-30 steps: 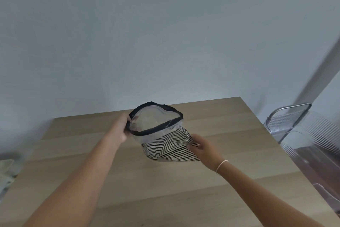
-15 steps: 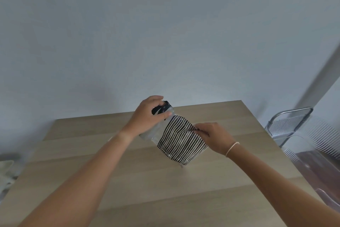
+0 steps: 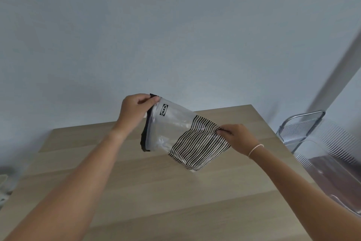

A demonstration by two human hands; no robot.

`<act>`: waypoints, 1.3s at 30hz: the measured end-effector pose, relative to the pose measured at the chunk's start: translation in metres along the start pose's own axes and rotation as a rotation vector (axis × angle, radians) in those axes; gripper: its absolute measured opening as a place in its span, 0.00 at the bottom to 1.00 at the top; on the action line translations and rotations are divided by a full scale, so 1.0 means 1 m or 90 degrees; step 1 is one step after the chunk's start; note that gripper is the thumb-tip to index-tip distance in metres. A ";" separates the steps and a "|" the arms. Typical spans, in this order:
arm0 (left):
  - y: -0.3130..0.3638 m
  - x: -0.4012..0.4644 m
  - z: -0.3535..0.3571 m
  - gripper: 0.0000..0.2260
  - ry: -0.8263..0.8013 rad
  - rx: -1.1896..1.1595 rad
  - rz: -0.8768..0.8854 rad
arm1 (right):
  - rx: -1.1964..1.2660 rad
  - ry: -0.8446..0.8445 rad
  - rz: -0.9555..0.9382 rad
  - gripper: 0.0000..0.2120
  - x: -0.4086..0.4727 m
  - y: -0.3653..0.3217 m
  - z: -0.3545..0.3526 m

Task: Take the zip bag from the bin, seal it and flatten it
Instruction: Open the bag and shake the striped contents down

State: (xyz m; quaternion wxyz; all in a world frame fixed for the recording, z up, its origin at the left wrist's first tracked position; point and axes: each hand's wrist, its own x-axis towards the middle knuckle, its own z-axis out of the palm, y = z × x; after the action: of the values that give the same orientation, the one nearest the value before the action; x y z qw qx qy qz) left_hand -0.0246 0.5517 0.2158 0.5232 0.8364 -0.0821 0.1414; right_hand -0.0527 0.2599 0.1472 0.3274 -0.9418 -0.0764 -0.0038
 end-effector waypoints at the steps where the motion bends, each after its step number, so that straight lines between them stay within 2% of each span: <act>1: 0.004 0.000 0.001 0.08 -0.008 -0.008 0.009 | -0.002 -0.012 0.001 0.11 -0.001 -0.001 0.001; 3: 0.014 0.001 0.007 0.06 -0.042 -0.012 0.034 | 0.037 -0.020 -0.017 0.16 -0.001 -0.010 0.001; 6: 0.034 0.003 0.022 0.10 -0.100 0.047 0.115 | 0.150 -0.011 -0.064 0.23 0.007 -0.039 0.005; 9: 0.048 0.003 0.032 0.05 -0.139 0.064 0.183 | 0.192 0.035 -0.111 0.09 0.020 -0.069 0.011; 10: 0.049 0.003 0.031 0.05 -0.122 0.052 0.188 | 0.243 0.049 -0.112 0.06 0.022 -0.073 0.011; 12: 0.041 0.003 0.021 0.07 -0.034 -0.013 0.152 | 0.401 0.060 -0.082 0.08 0.021 -0.073 0.006; 14: 0.020 -0.004 0.005 0.08 0.081 -0.150 0.072 | 0.524 0.071 -0.059 0.08 0.019 -0.066 -0.005; 16: -0.011 -0.015 -0.006 0.12 0.125 -0.246 -0.045 | 0.603 0.068 -0.067 0.08 0.017 -0.057 -0.012; 17: -0.026 -0.023 -0.005 0.15 0.087 -0.239 -0.103 | 0.631 0.062 -0.073 0.09 0.016 -0.054 -0.014; 19: -0.050 -0.042 0.006 0.24 -0.078 -0.188 -0.188 | 0.683 0.042 -0.069 0.10 0.015 -0.054 -0.014; 21: -0.061 -0.055 0.021 0.30 -0.201 -0.154 -0.225 | 0.727 0.010 -0.060 0.10 0.016 -0.056 -0.012; 28: -0.063 -0.047 0.040 0.30 -0.237 -0.083 -0.202 | 0.873 -0.099 -0.082 0.15 0.014 -0.052 -0.013; 30: -0.062 -0.042 0.042 0.25 -0.246 -0.100 -0.191 | 0.945 -0.137 -0.077 0.14 0.013 -0.049 -0.015; 32: -0.060 -0.040 0.045 0.15 -0.272 -0.141 -0.187 | 0.999 -0.134 -0.048 0.13 0.012 -0.042 -0.015; 35: -0.060 -0.042 0.045 0.06 -0.265 -0.133 -0.190 | 0.970 -0.094 0.020 0.08 0.012 -0.030 -0.018; 38: -0.063 -0.041 0.039 0.02 -0.196 -0.076 -0.195 | 0.738 0.042 0.147 0.03 0.014 -0.013 -0.018; 39: -0.065 -0.040 0.037 0.02 -0.172 -0.047 -0.191 | 0.649 0.118 0.213 0.09 0.014 -0.007 -0.016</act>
State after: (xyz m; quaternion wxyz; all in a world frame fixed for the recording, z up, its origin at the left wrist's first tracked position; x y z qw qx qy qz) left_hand -0.0381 0.5466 0.1328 0.5531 0.8307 -0.0313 -0.0545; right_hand -0.0395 0.2577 0.1648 0.7442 -0.6587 0.1112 0.0029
